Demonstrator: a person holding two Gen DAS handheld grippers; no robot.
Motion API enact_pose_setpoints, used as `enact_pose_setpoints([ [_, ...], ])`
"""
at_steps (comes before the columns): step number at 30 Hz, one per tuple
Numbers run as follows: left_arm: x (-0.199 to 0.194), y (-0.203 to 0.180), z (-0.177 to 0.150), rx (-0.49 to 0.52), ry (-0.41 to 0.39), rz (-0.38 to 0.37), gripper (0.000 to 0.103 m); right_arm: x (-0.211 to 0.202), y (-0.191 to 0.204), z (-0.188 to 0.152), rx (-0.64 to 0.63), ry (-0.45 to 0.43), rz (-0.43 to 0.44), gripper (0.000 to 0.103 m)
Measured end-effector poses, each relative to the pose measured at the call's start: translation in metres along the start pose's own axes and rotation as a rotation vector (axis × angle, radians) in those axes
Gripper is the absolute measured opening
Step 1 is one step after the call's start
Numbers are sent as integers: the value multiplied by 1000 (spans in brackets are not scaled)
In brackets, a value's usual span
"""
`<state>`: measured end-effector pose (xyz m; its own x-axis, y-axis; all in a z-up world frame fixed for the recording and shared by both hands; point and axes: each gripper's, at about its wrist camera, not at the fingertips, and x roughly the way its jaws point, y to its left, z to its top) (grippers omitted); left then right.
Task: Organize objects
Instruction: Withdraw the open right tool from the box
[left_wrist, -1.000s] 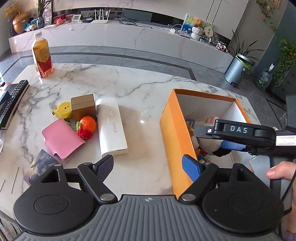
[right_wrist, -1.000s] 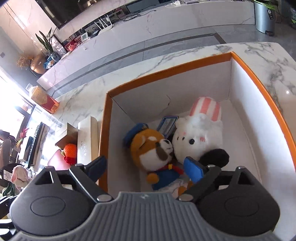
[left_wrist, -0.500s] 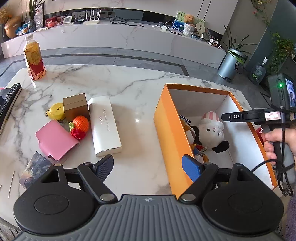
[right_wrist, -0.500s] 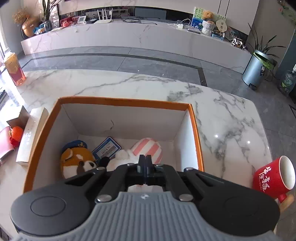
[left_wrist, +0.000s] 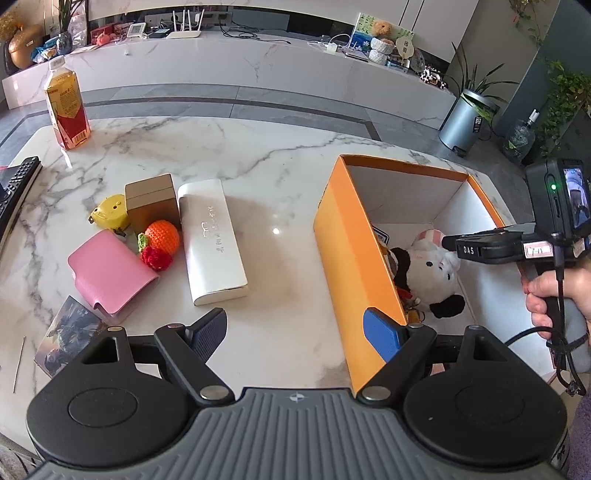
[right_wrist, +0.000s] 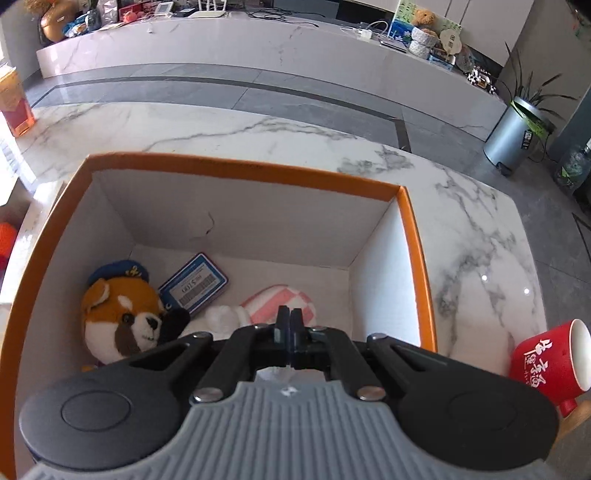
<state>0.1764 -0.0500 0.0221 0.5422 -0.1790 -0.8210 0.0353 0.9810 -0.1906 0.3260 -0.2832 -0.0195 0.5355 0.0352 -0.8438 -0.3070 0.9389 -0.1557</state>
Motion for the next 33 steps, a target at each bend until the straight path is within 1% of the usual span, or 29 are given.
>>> enact_pose_setpoints([
  [3,-3,-3,-2,8,-1,-10,96,-9,9,-7,-138,-5,7,0],
  [4,-4,-3,-3,10,-5,-11,96,-12,8,-8,-157,2,19,0],
  [5,-6,-3,-3,10,-9,-10,96,-14,5,-7,-151,12,33,0],
  [7,-8,-2,-2,5,-15,-7,96,-19,-6,-2,-83,-1,58,0],
  [9,-8,0,-1,-5,-17,3,96,-19,-14,5,-16,-18,49,1],
  [10,-7,1,0,-7,-15,7,96,-19,-16,8,17,-8,79,2],
  [12,-6,1,-1,-8,-10,10,96,-17,-11,12,62,4,199,2],
  [13,-5,1,-1,-8,-7,9,96,-17,-6,10,62,6,250,2],
  [14,-4,1,-1,-7,-3,9,96,-15,2,8,45,12,272,2],
  [16,-3,1,-1,-7,0,12,96,-7,15,0,6,29,254,2],
  [17,-2,1,-1,-7,1,12,96,-7,18,-4,5,30,250,1],
  [18,-2,1,-2,-6,2,11,96,-8,18,-8,10,48,252,1],
  [20,0,2,-3,-9,5,6,96,-14,17,-17,4,77,277,2],
  [22,3,3,-5,-12,13,4,96,-22,16,-28,-35,82,288,2],
  [24,5,3,-5,-16,19,5,96,-33,6,-36,-16,66,270,2],
  [26,5,2,-6,-17,19,1,96,-41,-8,-37,29,31,217,3],
  [27,5,2,-6,-18,18,-1,96,-43,-14,-35,30,19,163,3],
  [28,4,2,-5,-17,16,-4,96,-45,-14,-33,-2,8,82,3],
  [29,4,1,-6,-15,16,-6,96,-45,-12,-31,-45,-6,15,6],
  [30,3,0,-6,-13,15,-7,96,-45,-12,-28,-71,-21,-8,8],
  [31,3,-1,-6,-12,15,-7,96,-45,-14,-25,-66,-19,11,8],
  [33,1,-1,-6,-12,14,-6,96,-39,-22,-16,-7,1,54,7],
])
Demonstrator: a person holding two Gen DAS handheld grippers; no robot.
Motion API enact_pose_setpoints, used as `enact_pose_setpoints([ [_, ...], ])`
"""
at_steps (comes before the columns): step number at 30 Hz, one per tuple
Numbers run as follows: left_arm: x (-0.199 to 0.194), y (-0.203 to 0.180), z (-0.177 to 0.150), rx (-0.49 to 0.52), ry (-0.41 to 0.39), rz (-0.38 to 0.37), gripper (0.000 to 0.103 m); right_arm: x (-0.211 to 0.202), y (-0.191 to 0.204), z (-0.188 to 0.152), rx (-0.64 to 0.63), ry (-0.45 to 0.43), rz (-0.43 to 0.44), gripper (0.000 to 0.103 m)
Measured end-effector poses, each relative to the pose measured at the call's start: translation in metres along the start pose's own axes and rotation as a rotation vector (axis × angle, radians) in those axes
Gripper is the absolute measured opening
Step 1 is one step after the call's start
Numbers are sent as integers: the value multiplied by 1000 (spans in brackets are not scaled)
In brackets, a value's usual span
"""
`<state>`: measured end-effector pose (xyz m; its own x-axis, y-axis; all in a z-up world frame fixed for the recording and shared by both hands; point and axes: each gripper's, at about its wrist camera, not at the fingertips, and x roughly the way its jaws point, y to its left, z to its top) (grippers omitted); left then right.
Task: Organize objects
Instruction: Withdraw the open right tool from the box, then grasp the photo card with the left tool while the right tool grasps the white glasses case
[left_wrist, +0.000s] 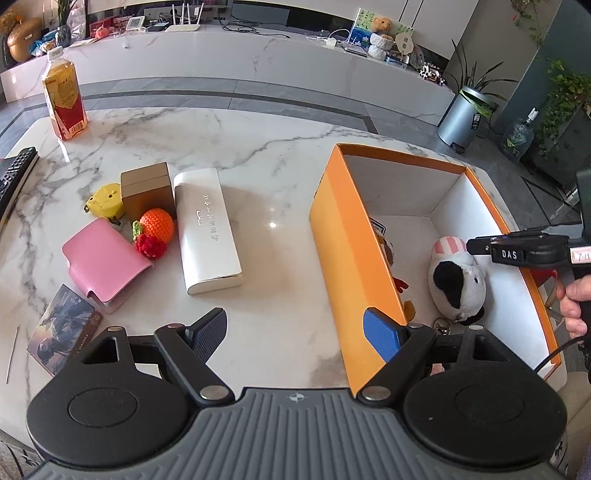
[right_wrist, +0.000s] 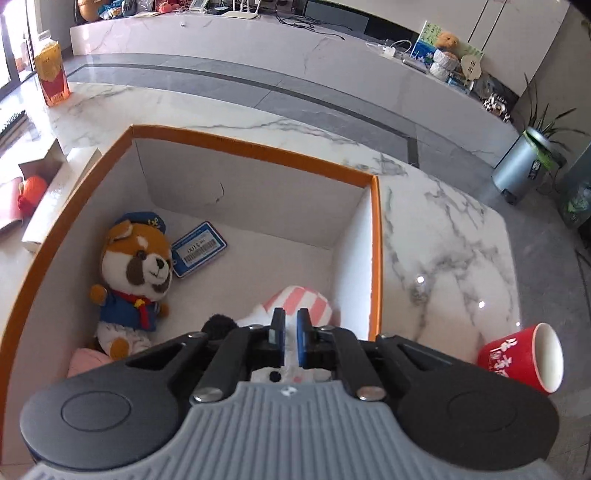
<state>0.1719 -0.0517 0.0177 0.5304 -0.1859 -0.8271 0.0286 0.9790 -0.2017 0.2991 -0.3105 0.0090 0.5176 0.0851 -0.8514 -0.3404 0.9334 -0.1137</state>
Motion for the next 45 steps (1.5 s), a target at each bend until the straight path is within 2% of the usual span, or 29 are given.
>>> enact_pose_setpoints([
  [5,-3,4,2,-14,-3,5,96,25,2,8,63,81,-27,8],
  [8,-6,7,3,-21,-8,9,96,23,19,1,-43,64,-81,8],
  [10,-8,10,3,-27,-13,10,96,19,21,-1,-82,76,-59,7],
  [12,-13,13,4,-25,-20,9,96,14,22,-3,-90,70,18,7],
  [13,-16,16,4,-26,-27,12,96,10,22,-3,-82,66,23,7],
  [16,-28,34,7,-66,-58,37,96,0,24,-5,-47,49,-46,11],
  [17,-32,42,8,-84,-65,45,96,-9,25,-5,-22,29,-45,16],
  [18,-35,51,8,-100,-69,57,96,-18,28,-6,6,7,-29,28],
  [21,-43,74,6,-140,-71,101,96,-49,48,-12,54,-87,54,55],
  [23,-45,85,3,-150,-70,125,96,-65,70,-14,46,-145,94,63],
  [25,-46,94,-2,-145,-77,163,96,-77,93,-14,33,-172,152,66],
  [28,-49,108,-9,-134,-69,220,96,-90,129,-11,-13,-209,201,81],
  [29,-49,111,-11,-127,-66,234,96,-92,140,-9,-26,-218,203,90],
  [30,-49,118,-14,-123,-67,244,96,-91,150,-4,-33,-215,206,94],
  [32,-48,133,-20,-145,-61,246,96,-84,168,5,-33,-193,219,94],
  [37,-35,173,-30,-261,-41,222,96,-57,214,22,-36,-143,221,95],
  [41,-14,198,-30,-375,-4,226,96,-13,237,35,-17,-22,207,95],
  [45,4,205,-26,-411,4,226,96,30,245,42,19,69,195,95],
])
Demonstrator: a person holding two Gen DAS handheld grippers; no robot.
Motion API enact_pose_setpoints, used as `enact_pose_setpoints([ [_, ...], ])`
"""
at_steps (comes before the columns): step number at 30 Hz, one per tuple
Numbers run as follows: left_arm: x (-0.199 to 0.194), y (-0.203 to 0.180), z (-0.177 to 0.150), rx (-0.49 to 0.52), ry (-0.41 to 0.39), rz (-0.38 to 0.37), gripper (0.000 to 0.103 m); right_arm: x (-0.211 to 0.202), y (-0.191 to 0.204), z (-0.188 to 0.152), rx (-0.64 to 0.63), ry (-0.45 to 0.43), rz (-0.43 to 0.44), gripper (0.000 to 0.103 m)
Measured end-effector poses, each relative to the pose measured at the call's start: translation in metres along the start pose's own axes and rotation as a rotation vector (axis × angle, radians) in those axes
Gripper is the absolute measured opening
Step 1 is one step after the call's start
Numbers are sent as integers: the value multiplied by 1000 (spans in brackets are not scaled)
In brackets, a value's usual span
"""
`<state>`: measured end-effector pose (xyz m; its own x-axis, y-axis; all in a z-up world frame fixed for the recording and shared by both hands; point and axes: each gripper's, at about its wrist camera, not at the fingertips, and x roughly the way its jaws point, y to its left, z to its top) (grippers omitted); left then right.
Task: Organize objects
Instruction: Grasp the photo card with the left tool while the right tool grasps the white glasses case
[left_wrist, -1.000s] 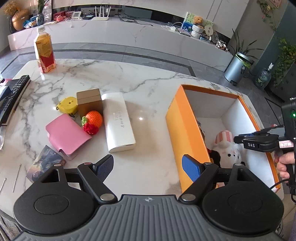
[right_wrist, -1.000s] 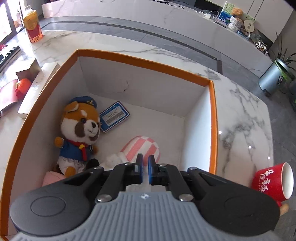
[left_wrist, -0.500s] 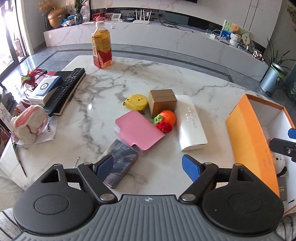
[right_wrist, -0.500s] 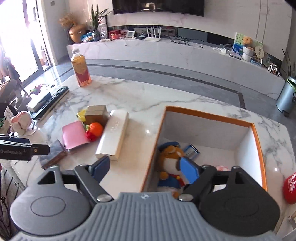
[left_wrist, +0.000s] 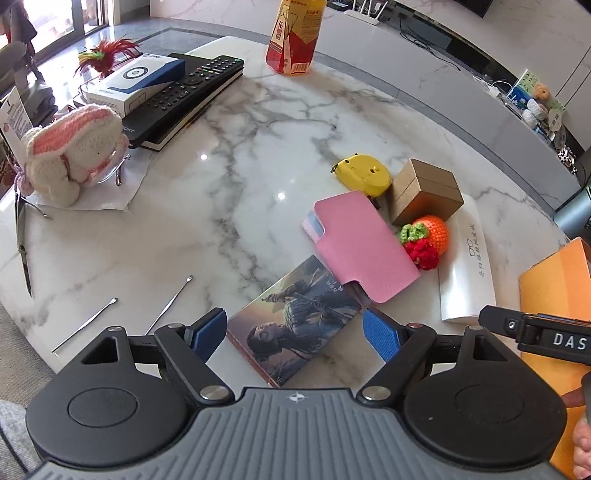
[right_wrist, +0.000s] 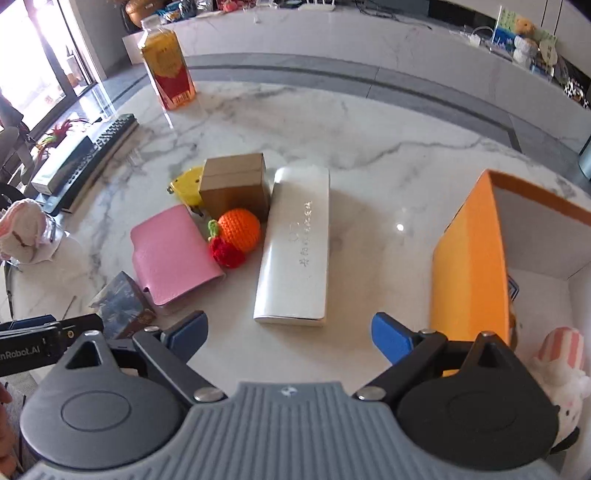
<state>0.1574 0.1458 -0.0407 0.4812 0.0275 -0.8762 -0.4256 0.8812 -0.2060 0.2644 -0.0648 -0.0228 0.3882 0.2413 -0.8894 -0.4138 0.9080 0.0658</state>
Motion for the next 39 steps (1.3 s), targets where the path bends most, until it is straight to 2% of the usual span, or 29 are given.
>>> enact_pose_setpoints([
  [4,14,-8,1,50,5,31,96,27,0,8,4,55,-29,95],
  [7,25,-11,2,63,2,110,96,43,-2,13,29,93,-34,95],
  [8,28,-10,2,61,-5,112,100,48,-2,14,31,97,-31,95],
  [10,30,-9,3,59,-6,92,100,57,0,16,18,111,-31,93],
  [12,31,-9,4,57,-5,72,100,63,3,17,5,116,-27,86],
  [15,33,-10,3,57,-3,41,101,64,8,18,-35,74,-46,79],
  [20,34,-13,1,69,-8,40,102,60,13,13,-76,39,-50,63],
  [23,33,-12,1,65,-13,35,102,57,12,6,-71,12,-47,63],
  [28,34,-16,-3,98,-12,48,103,49,14,-10,-52,37,-60,63],
  [35,48,-30,-15,207,-7,163,103,25,19,-59,-61,33,-59,63],
  [39,46,-29,-18,201,-20,158,103,12,19,-83,-59,45,-56,63],
])
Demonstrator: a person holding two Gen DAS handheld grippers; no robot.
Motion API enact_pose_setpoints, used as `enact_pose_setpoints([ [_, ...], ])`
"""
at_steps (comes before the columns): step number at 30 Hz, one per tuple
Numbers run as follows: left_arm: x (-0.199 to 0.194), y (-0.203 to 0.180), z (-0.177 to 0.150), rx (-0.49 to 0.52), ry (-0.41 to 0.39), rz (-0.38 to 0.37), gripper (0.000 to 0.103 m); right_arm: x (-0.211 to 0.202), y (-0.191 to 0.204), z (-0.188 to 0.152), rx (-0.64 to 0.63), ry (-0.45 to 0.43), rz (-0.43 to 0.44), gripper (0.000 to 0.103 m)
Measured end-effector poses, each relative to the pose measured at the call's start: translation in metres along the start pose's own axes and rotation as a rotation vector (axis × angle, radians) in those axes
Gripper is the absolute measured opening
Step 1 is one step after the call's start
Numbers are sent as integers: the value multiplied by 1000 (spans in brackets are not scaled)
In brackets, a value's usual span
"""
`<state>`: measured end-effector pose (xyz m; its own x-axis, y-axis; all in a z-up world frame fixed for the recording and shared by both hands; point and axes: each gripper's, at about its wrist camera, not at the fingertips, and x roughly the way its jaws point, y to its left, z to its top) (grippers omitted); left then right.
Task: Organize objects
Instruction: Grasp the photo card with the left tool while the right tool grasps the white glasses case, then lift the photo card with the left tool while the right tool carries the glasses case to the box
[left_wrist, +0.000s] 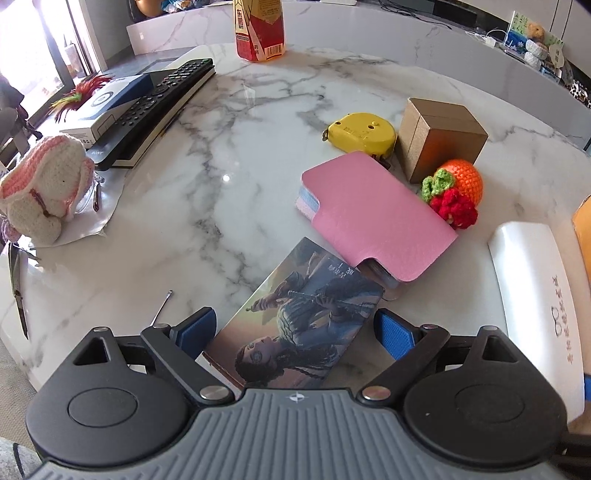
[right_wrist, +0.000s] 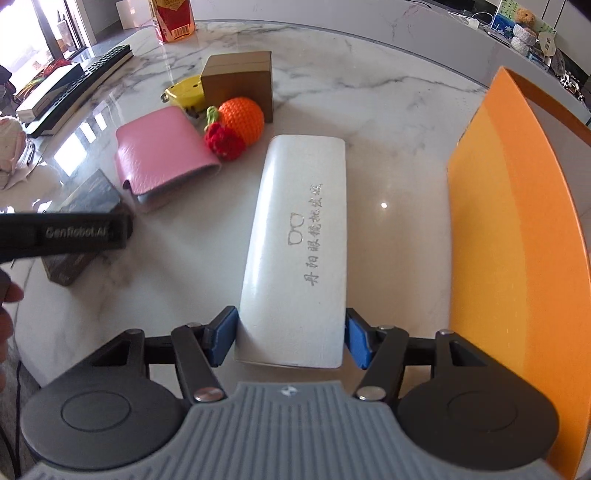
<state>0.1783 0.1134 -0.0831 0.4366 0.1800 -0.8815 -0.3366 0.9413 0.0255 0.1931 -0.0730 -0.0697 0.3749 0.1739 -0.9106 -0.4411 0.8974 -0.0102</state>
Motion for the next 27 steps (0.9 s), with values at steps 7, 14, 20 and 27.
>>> enact_pose_setpoints([
  [7,-5,-1,-6,0,-42,-21,94,-12,0,-33,19,17,6,71],
  [14,-16,-5,-16,17,-38,-64,75,-19,-16,-37,161,-5,72,76],
  [20,-13,-13,-18,35,-37,-52,86,-18,-11,-18,84,-71,55,78],
  [27,-12,-15,-17,49,-50,-61,90,-6,-3,5,43,-143,-6,79],
])
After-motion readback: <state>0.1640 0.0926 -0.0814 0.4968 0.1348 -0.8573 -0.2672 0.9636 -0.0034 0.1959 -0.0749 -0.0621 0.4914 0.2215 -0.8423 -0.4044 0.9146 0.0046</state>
